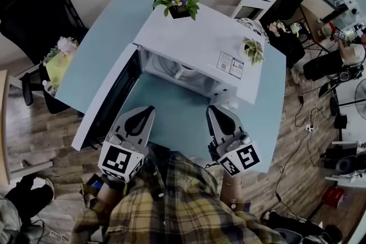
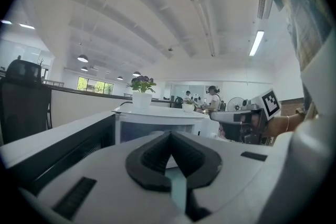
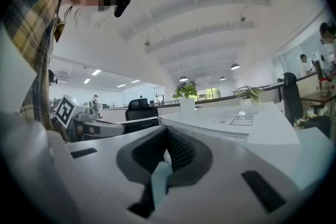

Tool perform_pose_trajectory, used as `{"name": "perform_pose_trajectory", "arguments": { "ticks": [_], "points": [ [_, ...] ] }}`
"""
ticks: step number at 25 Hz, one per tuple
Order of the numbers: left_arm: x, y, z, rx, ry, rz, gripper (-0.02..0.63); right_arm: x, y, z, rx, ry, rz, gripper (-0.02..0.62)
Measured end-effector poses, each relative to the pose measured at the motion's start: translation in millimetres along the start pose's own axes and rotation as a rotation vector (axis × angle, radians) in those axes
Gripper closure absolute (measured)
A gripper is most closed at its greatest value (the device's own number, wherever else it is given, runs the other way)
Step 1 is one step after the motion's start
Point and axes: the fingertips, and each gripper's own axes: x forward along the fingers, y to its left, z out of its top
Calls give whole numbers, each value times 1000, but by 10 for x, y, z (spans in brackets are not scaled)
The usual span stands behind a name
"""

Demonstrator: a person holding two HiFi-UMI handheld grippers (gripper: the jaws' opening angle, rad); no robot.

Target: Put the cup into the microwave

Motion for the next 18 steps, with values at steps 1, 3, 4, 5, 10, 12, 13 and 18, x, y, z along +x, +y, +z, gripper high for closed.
{"name": "perform_pose_trajectory", "arguments": {
  "ticks": [1, 3, 4, 5, 10, 12, 13, 18],
  "points": [
    [-3, 4, -1, 1, -2, 3, 614, 5, 2, 1, 1, -4, 3, 592],
    [-11, 18, 9, 5, -11, 10, 614, 12, 6, 0, 5, -11, 5, 592],
    [-16, 29, 17, 8, -14, 13, 614, 18, 10, -4, 7, -12, 6, 592],
    [-22, 41, 23, 10, -16, 17, 614, 25, 16, -9, 8, -12, 7, 592],
    [-49, 79, 36, 9, -15, 24, 614, 48, 39, -29, 20, -10, 10, 592],
    [-56, 83, 24, 7, -9, 25, 614, 55, 50, -29, 22, -11, 12, 592],
    [-58, 85, 20, 6, -7, 25, 614, 59, 56, -28, 22, -11, 13, 592],
    [-52, 87, 13, 2, -10, 22, 614, 73, 61, -32, 21, -6, 9, 592]
  ]
}}
